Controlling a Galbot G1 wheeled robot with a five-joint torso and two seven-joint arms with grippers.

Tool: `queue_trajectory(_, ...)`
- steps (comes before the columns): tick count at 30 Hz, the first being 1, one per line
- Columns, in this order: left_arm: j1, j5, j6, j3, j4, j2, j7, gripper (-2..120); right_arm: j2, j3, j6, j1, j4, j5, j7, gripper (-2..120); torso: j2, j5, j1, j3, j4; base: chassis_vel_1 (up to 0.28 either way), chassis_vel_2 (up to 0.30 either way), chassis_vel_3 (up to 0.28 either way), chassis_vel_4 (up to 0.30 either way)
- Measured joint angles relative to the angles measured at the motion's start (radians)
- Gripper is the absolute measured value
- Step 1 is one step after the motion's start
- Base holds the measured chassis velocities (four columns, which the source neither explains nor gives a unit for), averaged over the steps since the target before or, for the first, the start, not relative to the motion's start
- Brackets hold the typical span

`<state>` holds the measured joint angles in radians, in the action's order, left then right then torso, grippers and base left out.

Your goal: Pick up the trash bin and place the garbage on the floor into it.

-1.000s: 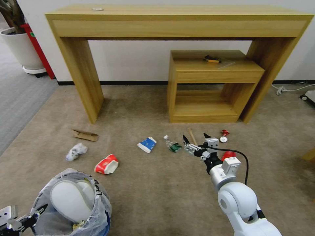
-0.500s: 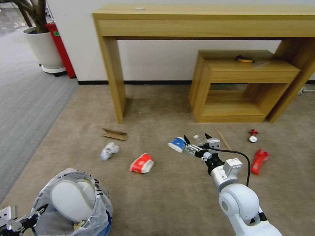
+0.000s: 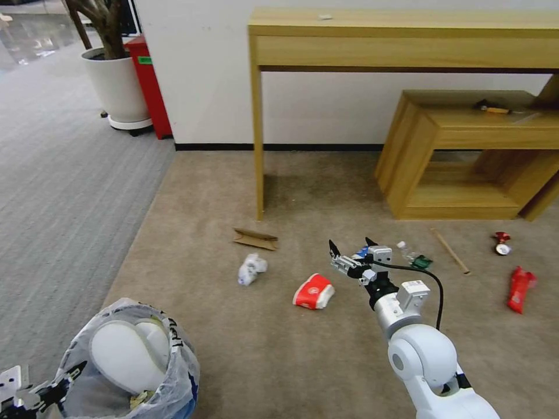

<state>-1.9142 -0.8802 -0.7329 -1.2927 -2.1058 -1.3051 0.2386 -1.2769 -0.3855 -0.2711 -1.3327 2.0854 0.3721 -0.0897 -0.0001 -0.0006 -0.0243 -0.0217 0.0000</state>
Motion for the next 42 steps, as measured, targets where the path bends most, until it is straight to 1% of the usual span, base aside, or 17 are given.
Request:
queue_trajectory(3, -0.001, 0.000, 0.000, 0.000, 0.002, 0.000, 0.003, 0, -0.003, 0.000, 0.000, 0.002, -0.001, 0.000, 0.006, 100, 0.000, 0.0008, 0.000, 0.000, -0.0001, 0.000, 0.000, 0.000, 0.000)
queue_trajectory(10, 0.000, -0.002, 0.001, -0.001, -0.002, 0.001, 0.004, 0, -0.004, 0.000, 0.000, 0.007, -0.007, 0.001, 0.008, 100, 0.000, 0.0005, 0.000, 0.000, -0.0002, -0.016, -0.012, 0.021, 0.014)
queue_trajectory(17, -0.003, 0.000, 0.003, 0.001, -0.003, -0.006, 0.008, 0, -0.004, 0.004, 0.000, 0.000, -0.009, 0.000, 0.008, 100, 0.000, 0.0001, 0.000, 0.000, 0.0000, -0.032, 0.070, 0.049, -0.053)
queue_trajectory(25, -0.005, 0.002, 0.004, -0.001, 0.003, -0.005, 0.009, 0, -0.004, 0.012, 0.001, 0.000, -0.017, -0.003, 0.008, 100, 0.000, 0.0001, 0.000, 0.000, 0.0000, -0.198, 0.180, 0.179, -0.185)
queue_trajectory(32, -0.004, 0.002, 0.005, -0.003, 0.008, -0.006, 0.009, 0, 0.002, 0.035, -0.001, 0.011, -0.041, -0.002, 0.008, 100, 0.000, 0.0003, 0.000, 0.000, -0.0001, -0.271, 0.259, 0.265, -0.259)
queue_trajectory(33, -0.003, 0.001, 0.005, -0.006, 0.010, -0.004, 0.008, 0, 0.007, 0.045, -0.007, 0.021, -0.056, 0.004, 0.008, 100, 0.000, 0.0000, 0.000, 0.000, 0.0000, -0.232, 0.254, 0.256, -0.266)
queue_trajectory(34, -0.002, -0.002, 0.005, -0.011, 0.014, -0.001, 0.008, 0, 0.016, 0.061, -0.016, 0.033, -0.084, 0.021, 0.008, 100, 0.000, -0.0003, 0.000, 0.000, -0.0005, -0.232, 0.254, 0.171, -0.214)
queue_trajectory(35, -0.002, -0.004, 0.005, -0.016, 0.019, 0.002, 0.007, 0, 0.025, 0.085, -0.021, 0.052, -0.118, 0.046, 0.009, 100, 0.000, 0.0003, 0.000, 0.000, -0.0004, -0.186, 0.241, 0.171, -0.173)
queue_trajectory(36, -0.002, -0.004, 0.005, -0.016, 0.019, 0.002, 0.007, 0, 0.025, 0.085, -0.021, 0.052, -0.118, 0.046, 0.009, 100, 0.000, 0.0003, 0.000, 0.000, -0.0004, -0.186, 0.241, 0.171, -0.173)
queue_trajectory(37, -0.002, -0.007, 0.005, -0.021, 0.023, 0.004, 0.007, 0, 0.034, 0.106, -0.025, 0.071, -0.149, 0.071, 0.013, 100, 0.000, 0.0008, 0.000, 0.000, -0.0002, -0.186, 0.132, 0.127, -0.173)
queue_trajectory(39, -0.003, -0.010, 0.006, -0.027, 0.032, 0.005, 0.007, 0, 0.052, 0.150, -0.040, 0.112, -0.216, 0.111, 0.033, 100, 0.000, -0.0003, 0.000, 0.000, -0.0001, -0.057, 0.098, 0.078, -0.076)
queue_trajectory(40, -0.003, -0.010, 0.006, -0.027, 0.032, 0.005, 0.007, 0, 0.052, 0.150, -0.040, 0.112, -0.216, 0.111, 0.033, 100, 0.000, -0.0003, 0.000, 0.000, -0.0001, -0.025, 0.065, 0.078, -0.076)
queue_trajectory(41, -0.005, -0.010, 0.006, -0.031, 0.035, 0.004, 0.007, 0, 0.055, 0.174, -0.047, 0.132, -0.248, 0.119, 0.043, 100, 0.000, -0.0002, 0.000, 0.000, -0.0002, -0.025, 0.065, -0.011, -0.007)
queue_trajectory(42, -0.008, -0.011, 0.007, -0.035, 0.038, 0.002, 0.008, 0, 0.053, 0.203, -0.060, 0.161, -0.288, 0.125, 0.052, 100, 0.000, 0.0005, 0.000, 0.000, 0.0003, 0.027, -0.007, -0.051, 0.033)
